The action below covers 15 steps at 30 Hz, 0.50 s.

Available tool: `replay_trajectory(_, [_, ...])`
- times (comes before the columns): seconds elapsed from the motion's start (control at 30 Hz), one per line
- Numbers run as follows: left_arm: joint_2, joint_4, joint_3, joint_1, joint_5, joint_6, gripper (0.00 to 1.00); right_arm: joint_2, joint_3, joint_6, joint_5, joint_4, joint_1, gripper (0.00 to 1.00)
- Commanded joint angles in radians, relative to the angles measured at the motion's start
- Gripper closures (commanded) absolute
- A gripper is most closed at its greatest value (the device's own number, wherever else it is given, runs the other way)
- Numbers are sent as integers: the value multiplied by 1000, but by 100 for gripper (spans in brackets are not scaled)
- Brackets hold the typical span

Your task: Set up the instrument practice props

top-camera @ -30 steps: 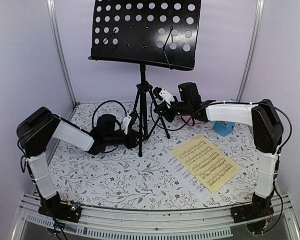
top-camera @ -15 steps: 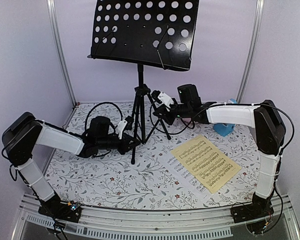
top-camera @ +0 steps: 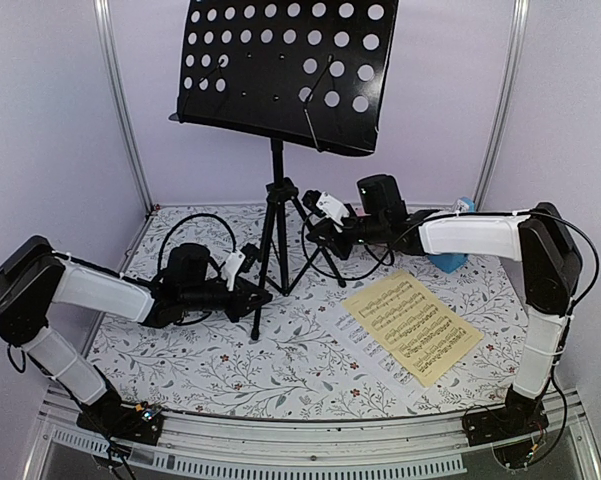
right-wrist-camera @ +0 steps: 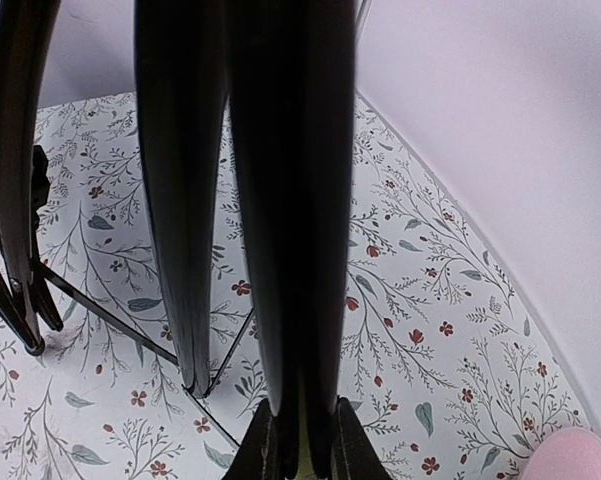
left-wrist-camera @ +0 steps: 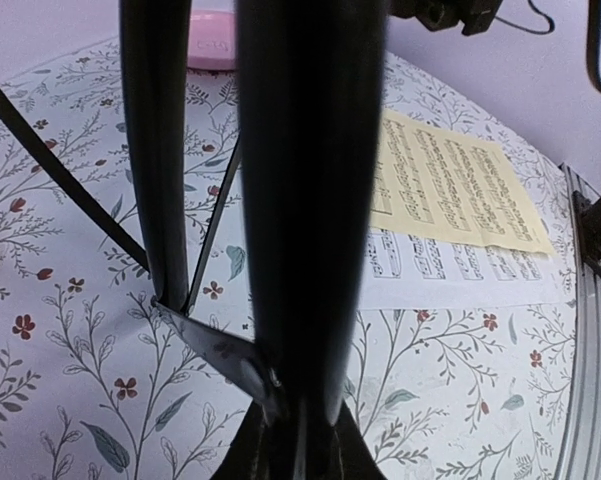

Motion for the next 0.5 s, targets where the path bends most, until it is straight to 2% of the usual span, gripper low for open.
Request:
replay_trajectory(0.0, [-18, -105, -44, 1, -27, -49, 100, -69, -32, 30, 60, -3, -45, 100])
replay_trajectory(0.07, [1, -102, -32, -2, -22, -58, 100, -76, -38, 30, 29, -4, -33, 98])
replay_trajectory(0.1, [9, -95, -27, -2, -22, -63, 100, -79, -40, 30, 16, -5, -27, 91])
replay_trajectory(0.17, [20, -89, -17, -7, -21, -68, 100, -90, -45, 35, -11, -10, -21, 61])
replay_trajectory(0.2, [23, -87, -12, -10, -22, -67, 100, -98, -51, 40, -20, -11, -19, 50])
replay_trajectory(0.3, [29, -88, -4, -11, -25, -59, 100, -142, -95, 55, -21, 13, -18, 28])
replay_trajectory(0.37, [33, -94, 4, -12, -23, -47, 100, -176, -121, 58, -20, 18, -19, 22])
replay_trajectory(0.47, [35, -103, 16, -12, -24, -35, 100, -214, -167, 48, -29, 11, -20, 19])
